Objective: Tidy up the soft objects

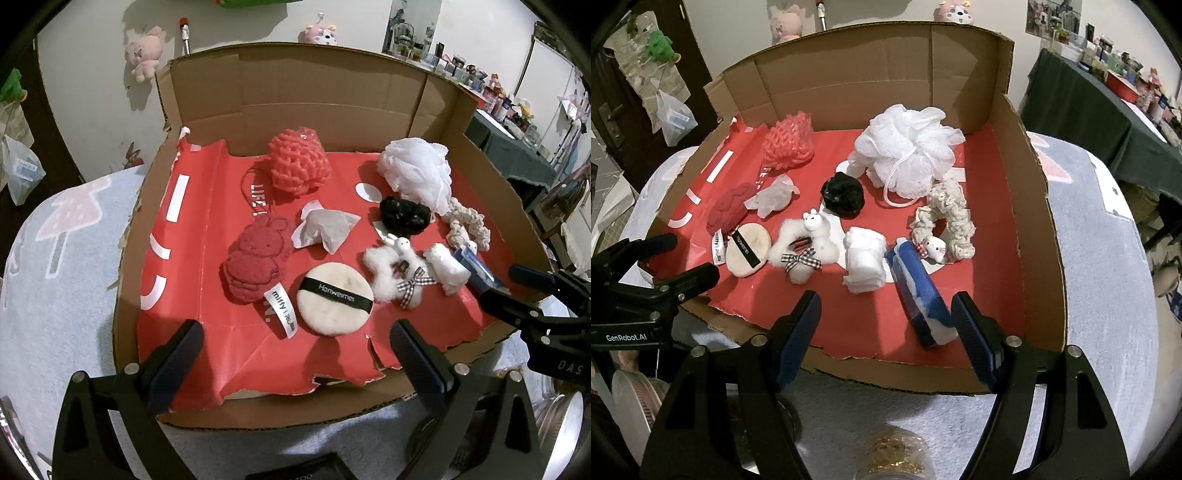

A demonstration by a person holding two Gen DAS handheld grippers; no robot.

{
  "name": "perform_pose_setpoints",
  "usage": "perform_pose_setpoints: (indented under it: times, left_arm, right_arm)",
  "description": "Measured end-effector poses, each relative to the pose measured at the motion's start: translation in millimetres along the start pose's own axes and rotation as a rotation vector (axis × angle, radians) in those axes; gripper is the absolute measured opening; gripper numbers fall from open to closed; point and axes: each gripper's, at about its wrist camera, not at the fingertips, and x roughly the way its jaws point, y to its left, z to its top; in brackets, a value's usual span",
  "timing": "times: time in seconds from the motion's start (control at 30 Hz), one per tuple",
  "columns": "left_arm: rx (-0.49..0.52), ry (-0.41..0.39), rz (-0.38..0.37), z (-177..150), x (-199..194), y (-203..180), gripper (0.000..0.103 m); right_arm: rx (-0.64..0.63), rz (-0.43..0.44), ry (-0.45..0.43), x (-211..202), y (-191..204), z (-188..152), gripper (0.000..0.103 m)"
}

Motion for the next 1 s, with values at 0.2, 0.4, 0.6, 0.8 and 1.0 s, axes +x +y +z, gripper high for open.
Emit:
perform_pose_setpoints:
  times: [0.2,0.4,0.6,0.8,1.0]
  left_arm:
    - [0.000,-0.002,0.004,-0.2,-0.2,-0.2,0.103]
    - [0.004,-0.005,0.010,-0.4,-0.2,-1.1,0.103]
    - [-0.002,-0.004,0.009,-0.1,-0.1,-0.6,0.103]
    - [-0.001,-0.004,0.009,-0.1,-0.1,-0.3,0.103]
    - [-0.001,-0.005,0.009,-0.1,-0.3,-0.3,0.103]
  right_arm:
    - [-0.001,0.000,-0.001,-0.4,-0.2,-0.2,0.072]
    - [-0.003,-0.001,0.001,-0.4,0.5,-1.1,0.072]
    - [-0.006,-0.001,0.001,-0.3,0.9,-1.8,0.072]
    - [-0.007,-0.001,0.001,-0.9,1.1,-2.3,0.072]
    - [-0.007,-0.001,0.000,-1.0,0.9,-2.2,0.072]
